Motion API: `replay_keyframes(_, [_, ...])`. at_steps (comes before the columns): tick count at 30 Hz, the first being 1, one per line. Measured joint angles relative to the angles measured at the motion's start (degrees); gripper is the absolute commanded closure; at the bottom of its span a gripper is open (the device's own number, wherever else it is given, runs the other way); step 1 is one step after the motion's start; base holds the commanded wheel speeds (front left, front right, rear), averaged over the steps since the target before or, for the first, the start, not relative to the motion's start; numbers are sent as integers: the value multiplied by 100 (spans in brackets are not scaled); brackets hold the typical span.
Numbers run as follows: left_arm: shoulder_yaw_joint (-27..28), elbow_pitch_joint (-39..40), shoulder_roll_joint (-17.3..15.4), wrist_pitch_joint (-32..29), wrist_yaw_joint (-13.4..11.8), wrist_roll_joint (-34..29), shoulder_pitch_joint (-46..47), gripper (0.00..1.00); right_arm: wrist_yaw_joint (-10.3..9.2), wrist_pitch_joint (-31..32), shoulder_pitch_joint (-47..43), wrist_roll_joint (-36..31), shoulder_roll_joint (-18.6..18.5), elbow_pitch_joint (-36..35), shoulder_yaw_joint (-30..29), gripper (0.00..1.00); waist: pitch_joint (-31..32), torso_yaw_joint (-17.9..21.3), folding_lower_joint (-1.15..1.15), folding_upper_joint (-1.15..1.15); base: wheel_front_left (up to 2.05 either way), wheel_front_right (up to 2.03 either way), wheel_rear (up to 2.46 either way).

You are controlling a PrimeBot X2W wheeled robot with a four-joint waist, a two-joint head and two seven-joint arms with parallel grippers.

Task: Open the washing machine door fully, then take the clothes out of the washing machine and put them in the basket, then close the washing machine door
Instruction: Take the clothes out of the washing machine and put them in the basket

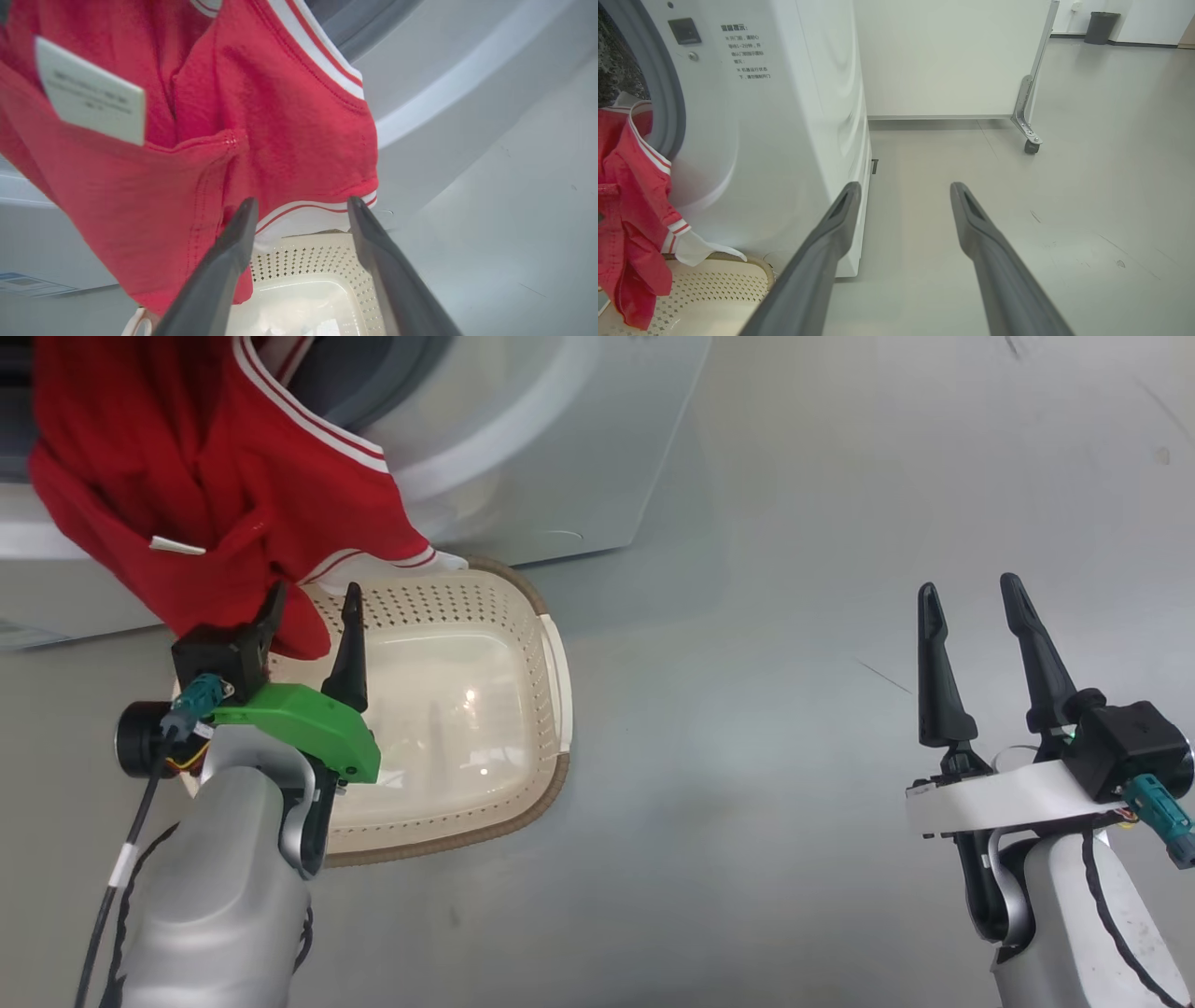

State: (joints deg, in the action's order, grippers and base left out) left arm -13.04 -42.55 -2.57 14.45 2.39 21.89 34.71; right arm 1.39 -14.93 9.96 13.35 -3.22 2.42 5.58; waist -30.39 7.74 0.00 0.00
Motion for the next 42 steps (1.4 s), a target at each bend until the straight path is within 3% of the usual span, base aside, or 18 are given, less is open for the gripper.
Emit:
replay_keyframes(10, [-34, 921, 22, -1, -19, -177, -514, 0, 62, -1, -223, -151, -55, 189, 45, 0, 591, -470, 0, 0, 0, 0, 0])
replay_keyframes(21, [-62, 1660, 23, 0, -218, -391, -1335, 0, 104, 0, -567, -199, -33, 366, 152, 0, 1232, -855, 0, 0, 0, 0, 0])
replay_keyframes(42, [-176, 2449, 16, -1, -566, -526, -2438, 0, 92, 0, -964, -199, -1, 455, 229, 0, 1843, -968, 0, 0, 0, 0, 0])
